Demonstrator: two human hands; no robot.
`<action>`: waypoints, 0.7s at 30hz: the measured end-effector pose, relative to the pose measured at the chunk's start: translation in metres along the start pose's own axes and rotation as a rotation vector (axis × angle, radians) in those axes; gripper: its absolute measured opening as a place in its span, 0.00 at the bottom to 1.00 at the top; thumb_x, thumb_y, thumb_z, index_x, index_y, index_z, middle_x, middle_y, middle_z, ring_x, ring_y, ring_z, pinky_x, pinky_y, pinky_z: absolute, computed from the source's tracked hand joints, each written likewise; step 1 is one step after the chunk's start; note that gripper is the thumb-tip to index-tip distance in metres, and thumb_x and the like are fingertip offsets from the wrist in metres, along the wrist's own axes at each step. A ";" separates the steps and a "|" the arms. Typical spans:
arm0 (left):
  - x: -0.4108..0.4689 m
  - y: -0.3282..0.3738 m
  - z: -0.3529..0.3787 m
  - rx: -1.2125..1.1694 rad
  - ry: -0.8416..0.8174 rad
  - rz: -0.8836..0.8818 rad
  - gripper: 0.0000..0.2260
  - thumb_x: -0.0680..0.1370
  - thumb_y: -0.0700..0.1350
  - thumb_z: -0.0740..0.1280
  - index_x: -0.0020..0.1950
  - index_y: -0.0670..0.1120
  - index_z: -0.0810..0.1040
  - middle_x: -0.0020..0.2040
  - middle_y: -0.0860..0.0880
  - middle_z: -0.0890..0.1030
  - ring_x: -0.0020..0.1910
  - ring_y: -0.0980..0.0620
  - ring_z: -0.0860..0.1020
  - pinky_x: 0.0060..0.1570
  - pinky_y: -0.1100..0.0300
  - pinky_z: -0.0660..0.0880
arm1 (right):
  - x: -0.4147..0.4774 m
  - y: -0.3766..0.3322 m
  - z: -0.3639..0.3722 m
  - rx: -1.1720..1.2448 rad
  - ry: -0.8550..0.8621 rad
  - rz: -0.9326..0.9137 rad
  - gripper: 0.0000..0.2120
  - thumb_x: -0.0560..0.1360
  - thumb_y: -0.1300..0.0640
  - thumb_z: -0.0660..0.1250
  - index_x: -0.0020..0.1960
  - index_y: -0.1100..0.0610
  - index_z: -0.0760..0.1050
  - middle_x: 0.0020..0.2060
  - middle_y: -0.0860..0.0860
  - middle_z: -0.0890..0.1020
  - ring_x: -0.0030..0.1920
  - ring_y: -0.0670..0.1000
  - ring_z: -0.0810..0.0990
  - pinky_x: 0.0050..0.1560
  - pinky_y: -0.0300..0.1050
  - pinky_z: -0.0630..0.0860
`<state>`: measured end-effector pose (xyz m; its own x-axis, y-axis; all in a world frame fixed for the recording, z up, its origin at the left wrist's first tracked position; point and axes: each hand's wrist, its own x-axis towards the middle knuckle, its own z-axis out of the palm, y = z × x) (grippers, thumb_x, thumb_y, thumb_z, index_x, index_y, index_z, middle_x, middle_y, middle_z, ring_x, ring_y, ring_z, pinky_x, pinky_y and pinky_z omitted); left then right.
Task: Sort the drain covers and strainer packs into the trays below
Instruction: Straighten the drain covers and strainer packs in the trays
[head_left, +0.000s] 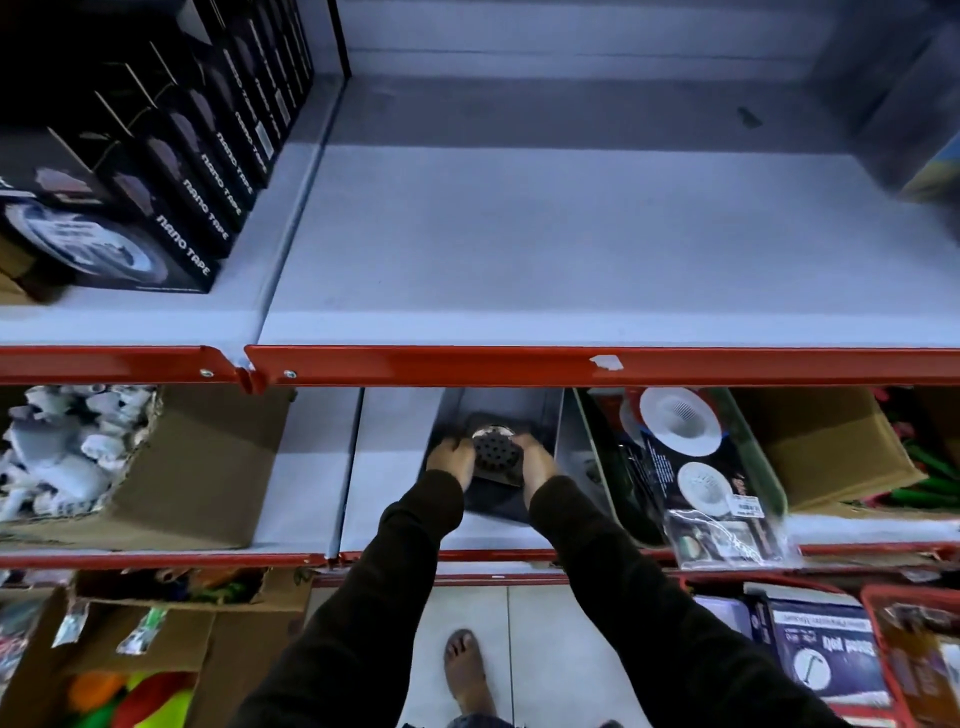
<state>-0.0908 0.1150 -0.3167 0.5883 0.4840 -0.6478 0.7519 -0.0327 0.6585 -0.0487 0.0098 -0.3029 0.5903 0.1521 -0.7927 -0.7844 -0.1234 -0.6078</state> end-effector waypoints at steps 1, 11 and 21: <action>0.000 -0.001 -0.001 0.000 0.000 0.015 0.20 0.83 0.46 0.56 0.73 0.39 0.70 0.73 0.37 0.70 0.71 0.38 0.69 0.69 0.54 0.65 | -0.002 0.000 -0.001 -0.022 -0.005 -0.012 0.23 0.78 0.55 0.61 0.70 0.66 0.69 0.67 0.66 0.75 0.68 0.64 0.73 0.72 0.56 0.68; 0.013 0.008 0.001 0.818 -0.072 0.398 0.36 0.76 0.57 0.65 0.79 0.45 0.56 0.79 0.42 0.59 0.78 0.43 0.60 0.76 0.52 0.60 | 0.012 -0.007 -0.006 -1.416 0.021 -0.487 0.47 0.75 0.50 0.69 0.80 0.59 0.43 0.79 0.62 0.47 0.79 0.63 0.51 0.79 0.54 0.55; 0.039 0.032 -0.003 0.757 -0.157 0.343 0.19 0.84 0.52 0.54 0.73 0.49 0.68 0.75 0.45 0.69 0.72 0.44 0.70 0.72 0.52 0.66 | 0.023 -0.030 -0.004 -1.555 -0.007 -0.494 0.31 0.77 0.55 0.66 0.76 0.59 0.60 0.75 0.60 0.64 0.75 0.60 0.64 0.74 0.51 0.63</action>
<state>-0.0444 0.1355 -0.3197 0.8128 0.2147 -0.5416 0.4876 -0.7594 0.4307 -0.0102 0.0132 -0.3032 0.7076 0.4783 -0.5201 0.4091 -0.8775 -0.2505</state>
